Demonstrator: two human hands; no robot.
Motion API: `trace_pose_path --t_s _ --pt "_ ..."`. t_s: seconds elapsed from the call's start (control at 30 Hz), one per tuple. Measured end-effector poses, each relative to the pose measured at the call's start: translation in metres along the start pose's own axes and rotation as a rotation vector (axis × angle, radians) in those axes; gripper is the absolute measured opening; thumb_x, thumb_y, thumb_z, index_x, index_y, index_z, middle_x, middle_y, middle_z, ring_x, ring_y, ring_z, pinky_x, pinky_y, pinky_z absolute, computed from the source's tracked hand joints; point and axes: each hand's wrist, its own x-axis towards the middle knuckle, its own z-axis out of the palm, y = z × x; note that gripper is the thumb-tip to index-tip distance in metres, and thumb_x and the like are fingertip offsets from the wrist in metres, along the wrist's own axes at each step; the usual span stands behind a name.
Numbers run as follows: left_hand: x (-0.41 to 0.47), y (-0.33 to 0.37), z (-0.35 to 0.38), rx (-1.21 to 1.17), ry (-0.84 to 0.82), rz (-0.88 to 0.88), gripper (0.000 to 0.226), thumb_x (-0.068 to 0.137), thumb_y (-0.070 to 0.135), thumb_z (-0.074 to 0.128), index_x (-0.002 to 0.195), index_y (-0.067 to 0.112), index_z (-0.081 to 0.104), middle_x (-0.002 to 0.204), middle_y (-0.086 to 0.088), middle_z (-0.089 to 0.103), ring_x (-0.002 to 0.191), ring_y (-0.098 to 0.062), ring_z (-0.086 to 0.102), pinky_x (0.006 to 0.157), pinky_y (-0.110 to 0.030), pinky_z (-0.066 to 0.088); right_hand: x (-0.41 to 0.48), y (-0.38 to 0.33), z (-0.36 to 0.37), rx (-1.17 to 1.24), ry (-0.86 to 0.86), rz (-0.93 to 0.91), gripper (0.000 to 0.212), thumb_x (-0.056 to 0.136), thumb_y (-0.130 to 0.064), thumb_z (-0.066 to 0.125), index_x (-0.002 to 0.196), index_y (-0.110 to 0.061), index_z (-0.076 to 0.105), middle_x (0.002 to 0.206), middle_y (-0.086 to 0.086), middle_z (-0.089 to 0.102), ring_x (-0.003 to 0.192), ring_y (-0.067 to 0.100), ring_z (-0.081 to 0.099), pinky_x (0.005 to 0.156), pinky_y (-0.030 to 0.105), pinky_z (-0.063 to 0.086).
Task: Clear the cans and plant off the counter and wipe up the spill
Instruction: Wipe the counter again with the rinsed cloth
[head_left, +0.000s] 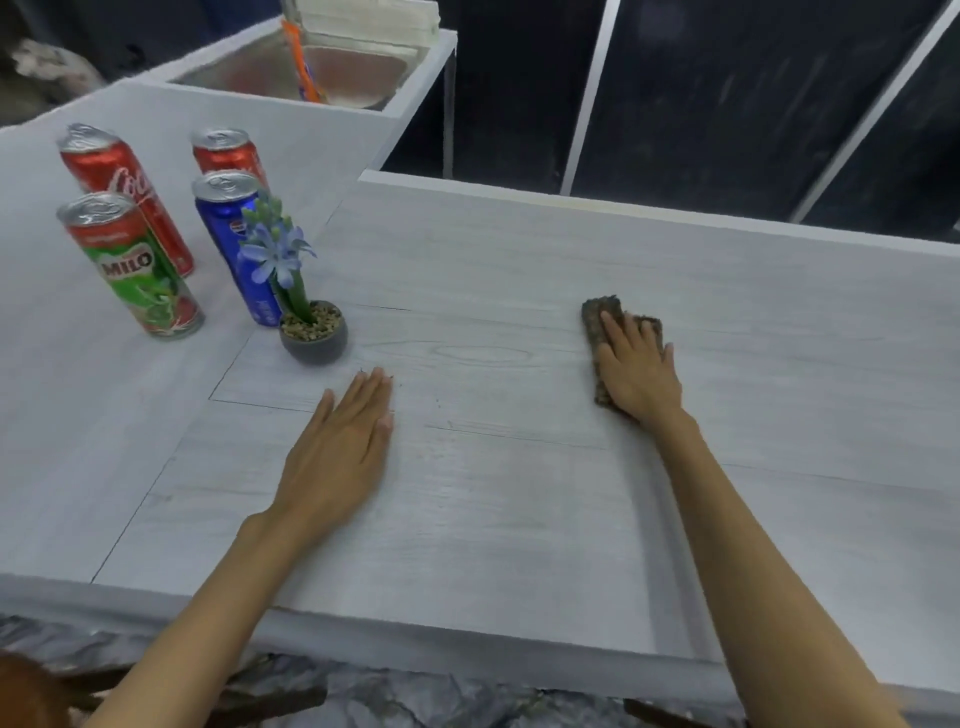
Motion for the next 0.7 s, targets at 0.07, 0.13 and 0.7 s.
trace_pose_path --t_s 0.07,0.13,0.7 --pt "-0.008 -0.018 -0.009 0.023 0.014 -0.04 0.056 0.094 0.039 0.011 0.147 0.019 0.012 0.154 0.01 0.007 0.135 0.007 0.0 0.113 -0.019 -0.006 0.039 -0.047 0.017 0.015 -0.039 -0.052 0.052 0.1 -0.034 0.019 0.15 -0.026 0.009 0.16 0.0 0.0 0.148 0.021 -0.003 0.12 0.044 -0.006" --pt "-0.014 -0.04 -0.019 0.047 0.043 -0.096 0.063 0.088 0.043 0.009 0.146 0.019 0.015 0.154 0.011 0.01 0.135 0.007 0.002 0.113 -0.019 -0.005 0.045 -0.104 0.038 0.009 -0.098 -0.2 0.052 0.1 -0.035 0.018 0.15 -0.026 0.008 0.16 0.0 0.0 0.148 0.021 -0.004 0.119 0.043 -0.006" --pt "-0.013 -0.071 -0.019 0.108 0.116 -0.132 0.06 0.088 0.051 0.001 0.145 0.034 0.011 0.152 0.022 0.005 0.137 0.015 -0.007 0.114 -0.012 -0.007 0.167 -0.169 0.051 -0.028 -0.17 -0.393 0.05 0.1 -0.033 0.016 0.15 -0.026 0.013 0.16 0.001 0.005 0.148 0.022 0.0 0.119 0.048 -0.002"
